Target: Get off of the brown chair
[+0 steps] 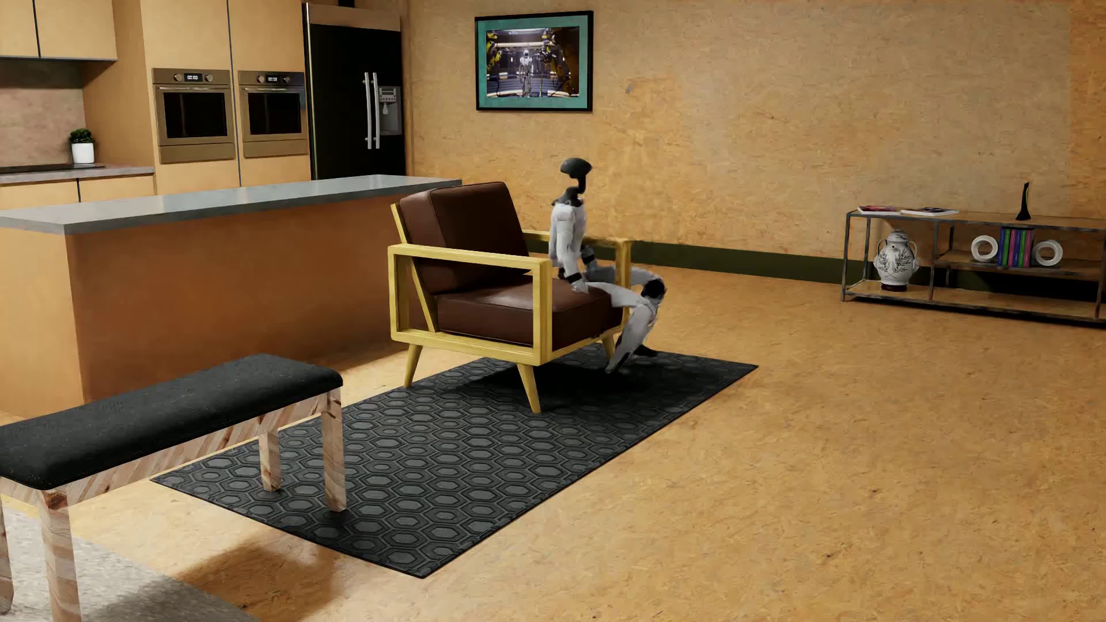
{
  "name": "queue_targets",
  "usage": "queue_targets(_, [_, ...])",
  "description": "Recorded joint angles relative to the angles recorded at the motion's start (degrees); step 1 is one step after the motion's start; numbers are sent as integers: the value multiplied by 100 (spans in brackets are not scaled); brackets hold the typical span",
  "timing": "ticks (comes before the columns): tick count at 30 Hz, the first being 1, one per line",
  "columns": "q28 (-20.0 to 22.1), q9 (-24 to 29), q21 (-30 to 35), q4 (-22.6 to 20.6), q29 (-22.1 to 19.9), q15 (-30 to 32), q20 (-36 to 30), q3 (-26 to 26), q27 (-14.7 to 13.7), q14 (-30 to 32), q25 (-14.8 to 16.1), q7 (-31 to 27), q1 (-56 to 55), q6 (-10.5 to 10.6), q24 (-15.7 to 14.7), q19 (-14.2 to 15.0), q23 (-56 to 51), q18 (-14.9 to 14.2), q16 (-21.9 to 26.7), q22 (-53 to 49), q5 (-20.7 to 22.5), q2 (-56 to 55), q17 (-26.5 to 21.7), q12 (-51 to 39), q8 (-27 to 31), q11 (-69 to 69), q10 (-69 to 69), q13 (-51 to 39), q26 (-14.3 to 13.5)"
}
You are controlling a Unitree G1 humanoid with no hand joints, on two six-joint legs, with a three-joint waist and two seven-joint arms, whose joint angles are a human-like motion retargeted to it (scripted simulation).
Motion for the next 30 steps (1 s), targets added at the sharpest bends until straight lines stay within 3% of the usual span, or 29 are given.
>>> queue_targets(1, [-307, -36, -33, 17, 311, 8, -69, 0, -141, 35, -404, 5, 31, 3, 382, 2, 58, -4, -103, -20, -9, 43, 35, 207, -13, -11, 0, 240, -113])
queue_targets(2, [-344, -71, -142, 18, 536, 19, -5, -2, -204, 45, -528, 12, 67, 1, 352, 2, 23, -15, -173, -75, -30, 66, 80, 446, -24, -19, -11, 507, -93])
queue_targets(5, [-242, -181, -574, 60, 387, 60, 463, 3, -84, 32, -83, -14, 134, -3, -422, 32, -64, -55, -243, -530, -21, 95, 426, 1096, -20, -30, -29, 1210, 10])
queue_targets(6, [-72, -206, -666, 56, 162, 62, 499, 11, -36, 33, 2, -24, 157, -7, -506, 36, -118, -65, -276, -710, -13, 120, 567, 1181, -10, -35, -35, 1361, 39])
queue_targets(8, [43, -247, -734, 16, 124, 63, 499, 21, -63, 47, 43, -21, 207, 0, -414, 4, -216, -32, -323, -573, 24, 174, 760, 1108, -10, -50, -53, 1467, -32])
queue_targets(11, [94, -288, -554, -27, 444, 69, 354, -4, -280, 54, -179, -26, 248, 16, -425, -39, -338, -5, -179, -469, 98, 210, 700, 944, 3, -55, -51, 1312, -64])
queue_targets(12, [189, -300, -490, -23, 248, 80, 366, -3, -238, 56, -257, -27, 246, 21, -431, -42, -415, 6, -95, -499, 124, 210, 619, 884, 9, -59, -47, 1254, -75])
queue_targets(14, [169, -331, -423, -37, 644, 101, 390, -11, -366, 46, -463, -25, 239, 27, -678, -48, -469, 18, 65, -613, 138, 199, 448, 787, 14, -59, -47, 1130, -48])
queue_targets(17, [28, -362, -343, -48, 1717, 169, 538, -13, -691, 39, -732, -21, 213, 40, -1167, -70, -849, -1, 318, -1305, 140, 147, 96, 667, 28, -54, -41, 1064, -17])
queue_targets(18, [204, -340, -332, -54, 1566, 213, 615, -15, -745, 54, -712, -24, 197, 44, -1419, -76, -1127, -7, 440, -1662, 151, 114, -112, 556, 42, -55, -50, 1010, -59])
queue_targets(19, [359, -358, -331, -65, 1685, 245, 614, -28, -658, 79, -698, -26, 150, 69, -1669, -89, -1471, -5, 542, -2133, 152, 72, -368, 457, 48, -62, -55, 997, -7])
queue_targets(21, [1067, -362, -281, -13, 712, 307, 620, -40, -414, 128, -245, -38, 99, 61, -2047, -103, -2316, -75, 854, -3192, 228, 3, -877, 201, 79, -83, -69, 859, -105])
queue_targets(22, [1588, -312, -180, -2, 2, 326, 514, -63, -336, 151, -101, -38, 65, 76, -2168, -109, -2768, -91, 1039, -3731, 247, -34, -1098, -15, 93, -80, -62, 619, -250])
queue_targets(24, [2238, -227, 336, 50, -1253, 355, 103, -89, -478, 158, 49, -45, -6, 78, -2144, -97, -3770, -132, 1571, -4729, 293, -134, -1504, -540, 130, -63, -38, -55, -557])
queue_targets(26, [1952, -121, 1219, 99, -1891, 424, -616, -89, -650, 139, -36, -45, -89, 68, -1873, -48, -4692, -148, 2180, -5488, 338, -267, -1831, -1308, 198, -58, -13, -990, -734])
queue_targets(28, [1105, 15, 2329, 126, -1369, 415, -1579, -91, -953, 120, -339, -64, -221, 47, -1522, 23, -5258, -169, 2633, -6041, 365, -409, -1992, -2190, 245, -64, 15, -2178, -893])
queue_targets(30, [78, 220, 3488, 153, -585, 354, -2450, -94, -1179, 59, -529, -74, -380, 26, -1346, 30, -5436, -196, 2842, -6311, 388, -586, -1934, -3012, 251, -59, 42, -3332, -888])
